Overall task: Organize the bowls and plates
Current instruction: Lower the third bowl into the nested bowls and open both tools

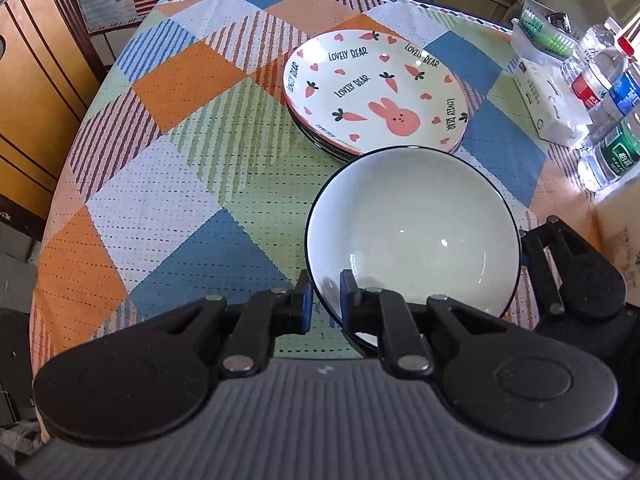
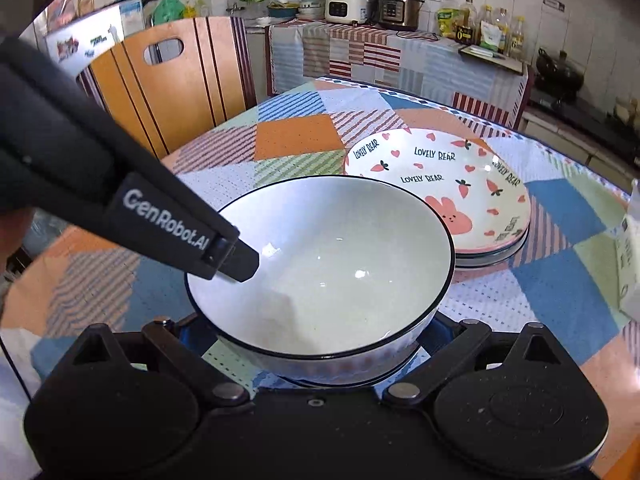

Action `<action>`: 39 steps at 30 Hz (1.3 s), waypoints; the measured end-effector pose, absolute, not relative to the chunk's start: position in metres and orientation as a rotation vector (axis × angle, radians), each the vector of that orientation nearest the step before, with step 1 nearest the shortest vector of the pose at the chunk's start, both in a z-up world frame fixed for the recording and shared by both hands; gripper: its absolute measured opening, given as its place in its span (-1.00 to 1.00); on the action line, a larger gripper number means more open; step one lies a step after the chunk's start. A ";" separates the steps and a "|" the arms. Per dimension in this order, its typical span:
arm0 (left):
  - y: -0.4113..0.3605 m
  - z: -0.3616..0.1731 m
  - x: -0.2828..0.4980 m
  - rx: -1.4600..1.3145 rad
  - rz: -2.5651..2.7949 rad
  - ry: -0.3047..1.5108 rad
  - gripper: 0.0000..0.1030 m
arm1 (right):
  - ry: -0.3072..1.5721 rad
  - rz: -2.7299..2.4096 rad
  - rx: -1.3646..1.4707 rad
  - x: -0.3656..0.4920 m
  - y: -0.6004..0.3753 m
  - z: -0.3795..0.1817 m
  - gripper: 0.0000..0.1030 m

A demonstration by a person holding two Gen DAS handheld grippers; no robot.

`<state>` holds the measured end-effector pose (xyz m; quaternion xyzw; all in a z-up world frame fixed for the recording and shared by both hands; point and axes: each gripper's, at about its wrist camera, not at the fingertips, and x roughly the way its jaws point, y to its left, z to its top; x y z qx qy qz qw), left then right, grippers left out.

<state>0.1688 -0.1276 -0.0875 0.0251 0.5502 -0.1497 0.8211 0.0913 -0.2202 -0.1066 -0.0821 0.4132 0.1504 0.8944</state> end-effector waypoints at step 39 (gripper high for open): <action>-0.096 -0.050 0.137 -0.069 -0.352 1.035 -0.80 | 0.811 0.224 -0.160 0.042 -0.226 -0.071 0.96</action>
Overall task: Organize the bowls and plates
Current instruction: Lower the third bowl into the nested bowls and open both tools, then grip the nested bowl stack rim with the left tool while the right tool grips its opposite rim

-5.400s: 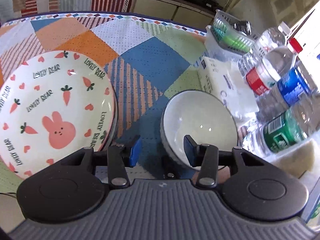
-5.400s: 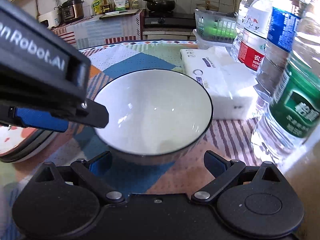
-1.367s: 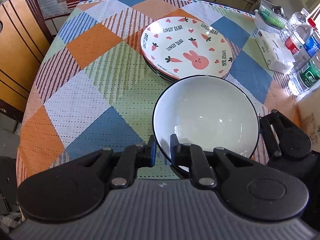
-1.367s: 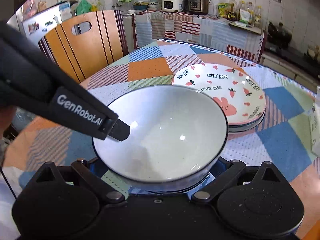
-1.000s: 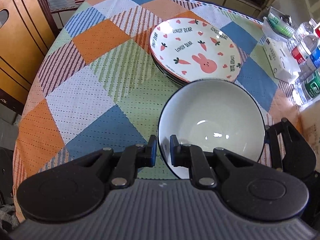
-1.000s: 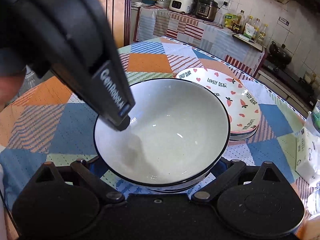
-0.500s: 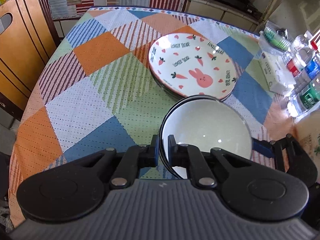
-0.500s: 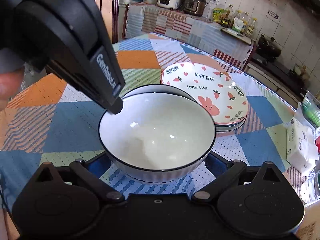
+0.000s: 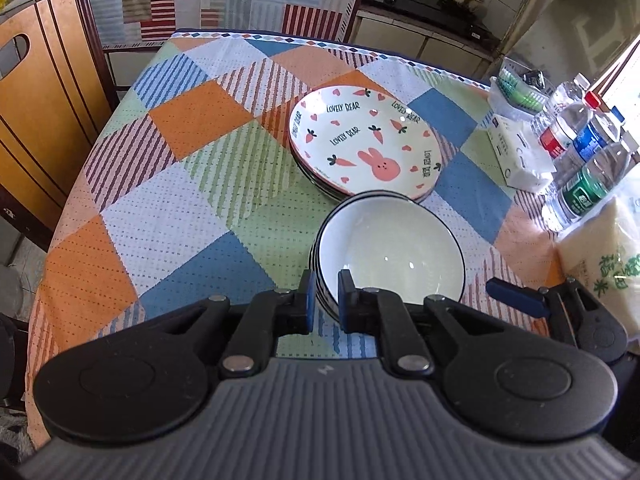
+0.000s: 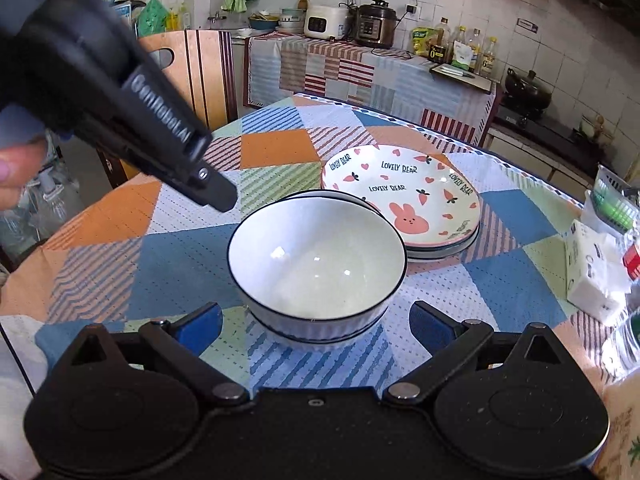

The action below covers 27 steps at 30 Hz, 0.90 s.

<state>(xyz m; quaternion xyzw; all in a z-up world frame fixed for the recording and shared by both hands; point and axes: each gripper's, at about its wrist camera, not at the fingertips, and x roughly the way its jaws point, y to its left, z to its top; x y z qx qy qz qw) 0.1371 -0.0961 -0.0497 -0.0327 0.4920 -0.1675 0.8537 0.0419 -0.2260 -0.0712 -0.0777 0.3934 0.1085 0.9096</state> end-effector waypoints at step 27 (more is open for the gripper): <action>-0.067 -0.066 0.094 -0.103 -0.513 0.940 -0.32 | 0.843 0.237 -0.148 0.030 -0.215 -0.117 0.96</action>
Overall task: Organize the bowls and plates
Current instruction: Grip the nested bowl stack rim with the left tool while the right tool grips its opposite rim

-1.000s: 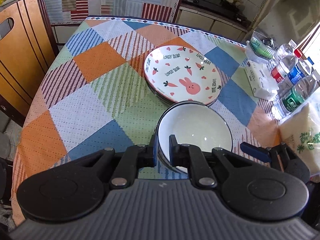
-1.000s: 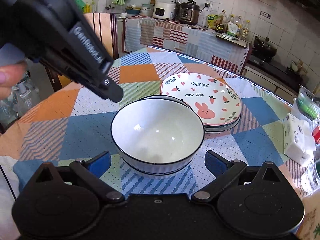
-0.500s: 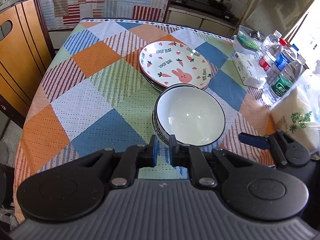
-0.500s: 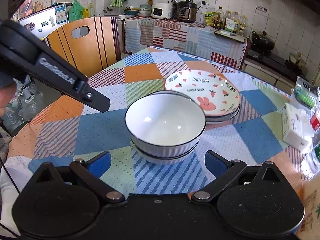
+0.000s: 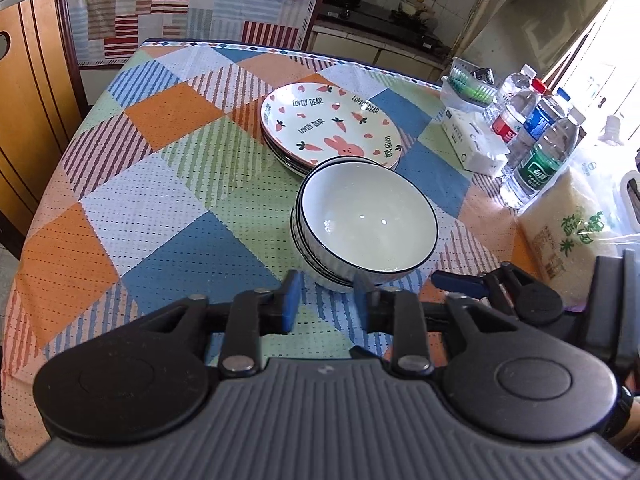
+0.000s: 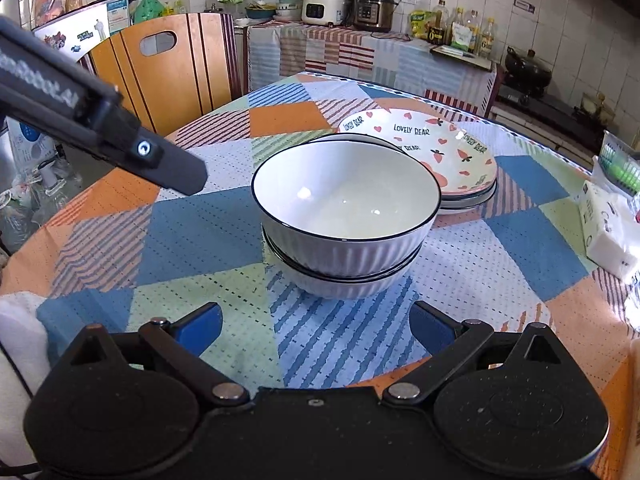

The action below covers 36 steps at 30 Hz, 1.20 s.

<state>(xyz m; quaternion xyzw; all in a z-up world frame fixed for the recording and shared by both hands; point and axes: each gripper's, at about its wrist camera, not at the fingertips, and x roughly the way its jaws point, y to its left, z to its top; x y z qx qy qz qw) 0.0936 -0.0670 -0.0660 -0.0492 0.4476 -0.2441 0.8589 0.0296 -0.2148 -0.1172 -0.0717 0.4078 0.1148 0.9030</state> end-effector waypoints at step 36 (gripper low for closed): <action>-0.086 -0.156 0.180 -0.325 -0.545 1.093 -0.30 | 0.766 0.257 0.062 0.085 -0.232 -0.171 0.96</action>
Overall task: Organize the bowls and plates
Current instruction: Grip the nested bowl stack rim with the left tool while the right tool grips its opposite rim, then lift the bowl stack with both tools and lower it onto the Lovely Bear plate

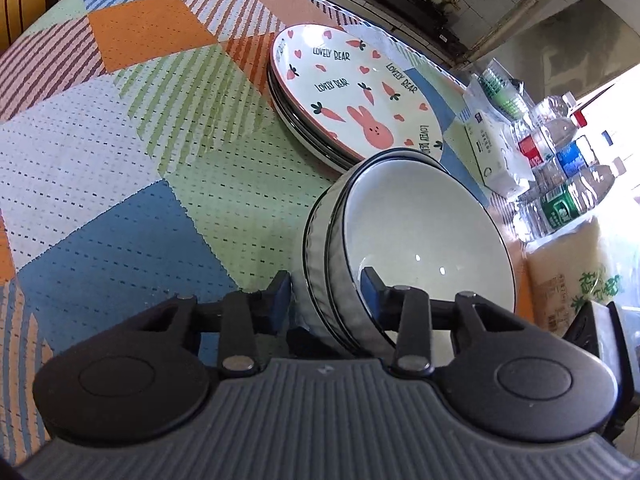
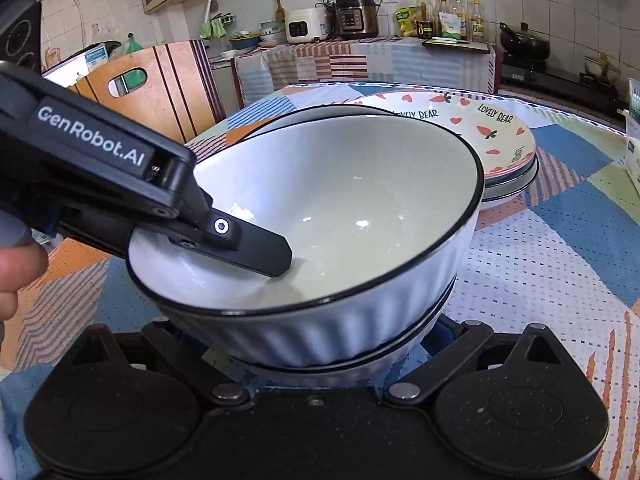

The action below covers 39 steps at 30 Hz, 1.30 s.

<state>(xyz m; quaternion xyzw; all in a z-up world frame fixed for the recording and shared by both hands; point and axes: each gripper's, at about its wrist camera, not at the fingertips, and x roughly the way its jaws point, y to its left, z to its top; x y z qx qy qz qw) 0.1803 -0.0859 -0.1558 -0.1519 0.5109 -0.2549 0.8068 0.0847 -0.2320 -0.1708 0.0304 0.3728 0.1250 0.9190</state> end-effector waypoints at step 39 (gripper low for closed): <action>-0.124 -0.004 0.188 -0.244 -0.613 0.956 -0.29 | 0.566 0.240 0.004 0.090 -0.267 -0.048 0.95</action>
